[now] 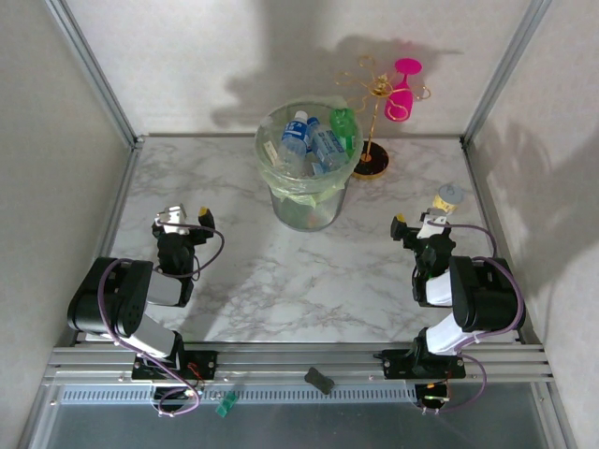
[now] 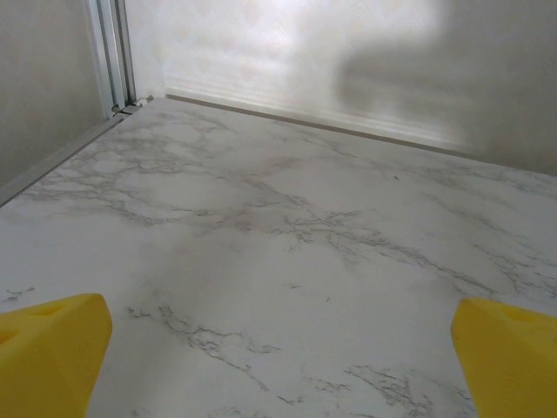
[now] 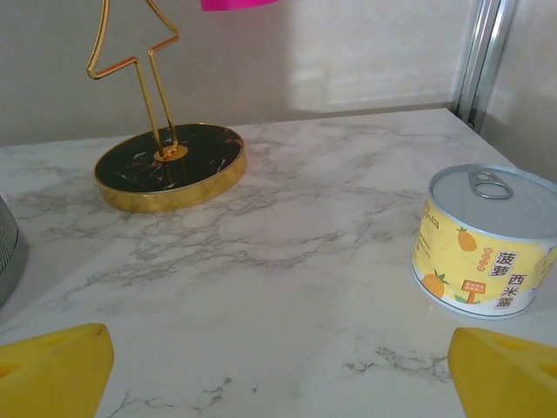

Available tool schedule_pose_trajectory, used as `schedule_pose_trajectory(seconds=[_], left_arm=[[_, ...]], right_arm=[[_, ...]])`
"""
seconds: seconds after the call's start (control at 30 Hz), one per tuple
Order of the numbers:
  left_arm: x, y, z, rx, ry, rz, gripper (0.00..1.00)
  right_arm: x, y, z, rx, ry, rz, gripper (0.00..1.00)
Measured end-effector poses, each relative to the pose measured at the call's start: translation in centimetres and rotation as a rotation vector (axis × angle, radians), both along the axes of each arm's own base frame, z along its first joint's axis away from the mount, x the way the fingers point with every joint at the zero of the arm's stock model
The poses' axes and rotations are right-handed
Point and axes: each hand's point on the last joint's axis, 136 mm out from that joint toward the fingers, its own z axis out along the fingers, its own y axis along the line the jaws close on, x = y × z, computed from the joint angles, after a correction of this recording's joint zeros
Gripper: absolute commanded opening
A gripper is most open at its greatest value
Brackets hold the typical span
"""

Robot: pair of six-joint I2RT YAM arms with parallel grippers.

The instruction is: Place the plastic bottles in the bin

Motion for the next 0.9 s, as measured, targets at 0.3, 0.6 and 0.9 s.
schedule_pose_trajectory(seconds=[0.3,0.6,0.9], left_arm=[[0.01,-0.17,0.00,0.000,0.000,-0.004,0.99],[0.00,-0.17,0.00,0.001,0.000,-0.002,0.99],[-0.01,-0.12,0.00,0.001,0.000,0.001,0.99]], right_arm=[[0.00,0.04,0.00,-0.001,0.000,0.001,0.99],[0.07,0.70,0.08,-0.009,-0.002,0.018,0.99],[0.12,0.69,0.12,-0.009,-0.003,0.017,0.99]])
